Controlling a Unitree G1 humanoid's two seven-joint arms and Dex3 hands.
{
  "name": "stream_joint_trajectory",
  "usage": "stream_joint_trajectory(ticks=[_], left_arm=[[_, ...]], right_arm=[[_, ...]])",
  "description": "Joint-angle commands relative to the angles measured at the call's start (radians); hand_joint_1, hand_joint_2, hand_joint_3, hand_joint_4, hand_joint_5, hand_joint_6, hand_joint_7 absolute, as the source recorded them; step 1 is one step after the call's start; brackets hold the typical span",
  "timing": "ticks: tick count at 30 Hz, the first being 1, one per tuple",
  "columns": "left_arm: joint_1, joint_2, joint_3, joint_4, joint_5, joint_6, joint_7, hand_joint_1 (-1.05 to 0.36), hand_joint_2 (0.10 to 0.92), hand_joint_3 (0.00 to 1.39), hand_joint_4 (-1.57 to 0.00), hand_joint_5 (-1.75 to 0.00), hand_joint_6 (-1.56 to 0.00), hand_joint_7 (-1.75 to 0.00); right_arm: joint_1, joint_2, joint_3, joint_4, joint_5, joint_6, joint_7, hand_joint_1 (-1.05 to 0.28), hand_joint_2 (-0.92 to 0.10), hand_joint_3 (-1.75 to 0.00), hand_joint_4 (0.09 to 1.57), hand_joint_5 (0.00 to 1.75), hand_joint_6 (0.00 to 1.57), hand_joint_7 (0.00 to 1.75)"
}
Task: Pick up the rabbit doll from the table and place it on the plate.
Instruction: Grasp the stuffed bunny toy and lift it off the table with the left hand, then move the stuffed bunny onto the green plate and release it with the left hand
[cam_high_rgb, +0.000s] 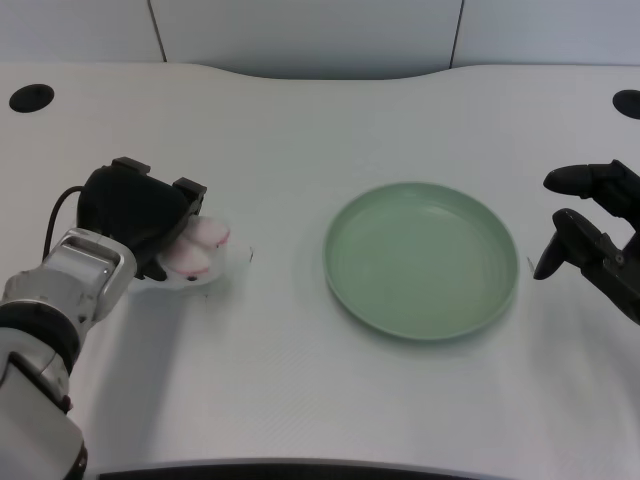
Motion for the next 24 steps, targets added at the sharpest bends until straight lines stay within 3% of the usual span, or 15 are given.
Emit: stream_joint_trajectory(ticks=[1, 2, 5, 15, 16, 17, 18, 19, 22, 24], left_arm=[[0.026, 0.019, 0.057, 0.007, -0.061, -0.026, -0.009, -0.33, 0.908, 0.07, -0.96, -1.74, -0.88, -1.21], [0.028, 0.020, 0.072, 0.007, -0.076, -0.032, -0.017, -0.33, 0.904, 0.04, -1.11, -1.75, -1.00, -1.12], [0.029, 0.020, 0.081, 0.007, -0.085, -0.037, -0.022, -0.32, 0.903, 0.02, -1.20, -1.75, -1.07, -1.05], [0.030, 0.020, 0.085, 0.007, -0.083, -0.038, -0.024, -0.32, 0.906, 0.01, -1.21, -1.75, -1.09, -1.03], [0.003, 0.002, 0.156, -0.002, -0.160, -0.026, -0.095, -0.32, 0.906, 0.01, -1.21, -1.75, -1.09, -1.03], [-0.037, -0.019, 0.222, -0.022, -0.232, -0.041, -0.150, -0.34, 0.913, 0.08, -1.07, -1.58, -1.06, -0.98], [-0.064, -0.034, 0.268, -0.038, -0.284, -0.053, -0.190, -0.27, 0.881, 0.09, -1.11, -1.68, -1.13, -1.32], [-0.089, -0.051, 0.290, -0.054, -0.309, -0.061, -0.212, -0.25, 0.871, 0.09, -1.13, -1.71, -1.14, -1.46], [-0.121, -0.080, 0.283, -0.077, -0.305, -0.072, -0.227, -0.24, 0.838, 0.06, -1.09, -1.74, -1.16, -1.42], [-0.139, -0.099, 0.272, -0.082, -0.295, -0.080, -0.231, -0.19, 0.860, 0.05, -1.12, -1.75, -1.12, -1.57]], right_arm=[[0.011, -0.002, -0.015, 0.013, 0.022, -0.014, 0.013, -0.41, -0.92, -0.24, 0.65, 1.64, 0.55, 1.27], [0.010, -0.002, -0.017, 0.017, 0.025, -0.015, 0.017, -0.41, -0.92, -0.23, 0.66, 1.63, 0.55, 1.26], [0.009, -0.003, -0.016, 0.022, 0.029, -0.018, 0.020, -0.41, -0.92, -0.23, 0.67, 1.63, 0.55, 1.25], [0.008, -0.003, -0.016, 0.025, 0.030, -0.021, 0.022, -0.41, -0.92, -0.23, 0.67, 1.62, 0.56, 1.24], [0.008, -0.007, -0.012, 0.023, 0.022, -0.018, 0.018, -0.41, -0.92, -0.23, 0.67, 1.62, 0.56, 1.24], [0.006, -0.008, -0.009, 0.023, 0.016, -0.020, 0.014, -0.40, -0.92, -0.26, 0.66, 1.63, 0.55, 1.25], [0.005, -0.008, -0.007, 0.024, 0.012, -0.021, 0.011, -0.39, -0.92, -0.27, 0.67, 1.64, 0.56, 1.26], [0.005, -0.008, -0.005, 0.024, 0.010, -0.024, 0.012, -0.39, -0.92, -0.28, 0.67, 1.65, 0.57, 1.27], [0.006, -0.008, -0.004, 0.030, 0.010, -0.035, 0.018, -0.40, -0.92, -0.29, 0.66, 1.64, 0.56, 1.27], [0.005, -0.008, -0.003, 0.037, 0.010, -0.042, 0.020, -0.39, -0.92, -0.29, 0.66, 1.64, 0.56, 1.27]])
